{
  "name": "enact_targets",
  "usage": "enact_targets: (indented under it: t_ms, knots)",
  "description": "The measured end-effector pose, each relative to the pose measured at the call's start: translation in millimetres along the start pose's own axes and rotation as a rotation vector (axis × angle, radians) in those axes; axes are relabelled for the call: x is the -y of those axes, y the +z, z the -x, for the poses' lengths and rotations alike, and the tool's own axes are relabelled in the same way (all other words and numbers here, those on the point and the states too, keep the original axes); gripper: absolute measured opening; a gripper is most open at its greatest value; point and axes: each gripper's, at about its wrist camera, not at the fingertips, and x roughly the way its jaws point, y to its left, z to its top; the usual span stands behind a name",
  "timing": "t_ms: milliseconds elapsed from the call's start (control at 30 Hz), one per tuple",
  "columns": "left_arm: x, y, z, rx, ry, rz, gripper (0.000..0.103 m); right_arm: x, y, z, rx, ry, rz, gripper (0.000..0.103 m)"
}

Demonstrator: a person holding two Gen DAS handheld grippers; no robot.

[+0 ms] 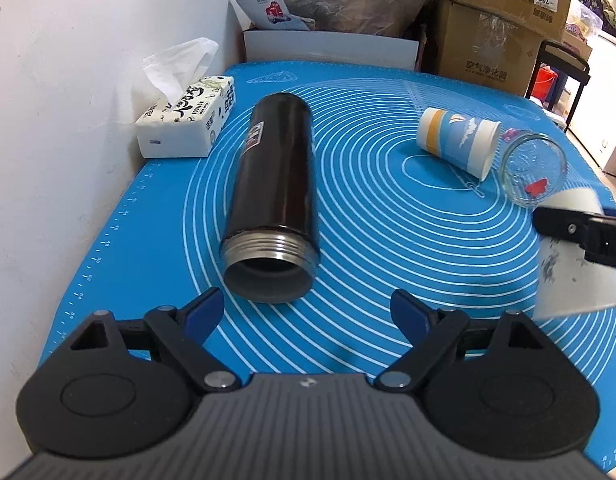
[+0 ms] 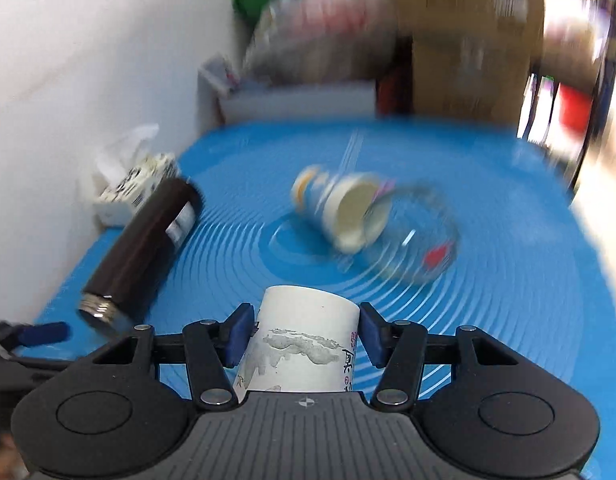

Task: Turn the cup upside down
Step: 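Grasp the white paper cup with the right tool while the left tool releases it, then rotate the right tool to turn the white cup rim-down and lower it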

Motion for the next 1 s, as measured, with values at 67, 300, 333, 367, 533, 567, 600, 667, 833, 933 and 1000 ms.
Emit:
enact_targets:
  t_ms: [67,300,333,367,533,567,600,667,833,933,1000]
  knots:
    - [4.5,-1.8,1.0,0.001,-0.003,-0.001,0.090,-3.9,-11.8,9.7,0.115,-0.068,0.073,0.053]
    - [13.9,-8.2,5.2,0.005,-0.010,-0.007,0.090,-1.2,-43.8,12.7,0.340,-0.175,0.201,0.053]
    - [14.1,-8.9,5.9,0.005,-0.009,-0.006,0.090,0.6,-46.5,11.6,0.343,-0.183,0.199,0.053]
    - [14.2,-9.5,6.8,0.005,-0.009,-0.004,0.090,2.2,-49.0,10.4,0.341,-0.193,0.195,0.053]
    - [12.6,-11.8,10.5,0.001,-0.010,0.010,0.090,0.7,-64.7,10.4,0.337,-0.206,0.219,0.053]
    - [12.8,-12.8,11.8,0.000,-0.009,0.011,0.090,0.1,-68.3,11.5,0.336,-0.206,0.223,0.053]
    - [12.8,-13.5,13.2,0.001,-0.009,0.011,0.090,0.4,-73.5,15.1,0.344,-0.211,0.225,0.054]
    - [13.7,-15.4,15.8,0.001,-0.008,0.009,0.090,-0.6,-79.9,20.4,0.359,-0.214,0.229,0.054]
    - [17.4,-19.8,21.5,0.001,-0.014,0.012,0.090,-6.2,-96.2,34.3,0.373,-0.224,0.252,0.053]
    - [22.2,-24.5,25.7,0.004,-0.019,0.011,0.090,-6.5,-104.7,40.9,0.374,-0.228,0.257,0.053]
    - [25.1,-27.6,27.6,0.006,-0.019,0.007,0.090,-4.9,-106.7,43.6,0.362,-0.221,0.246,0.053]
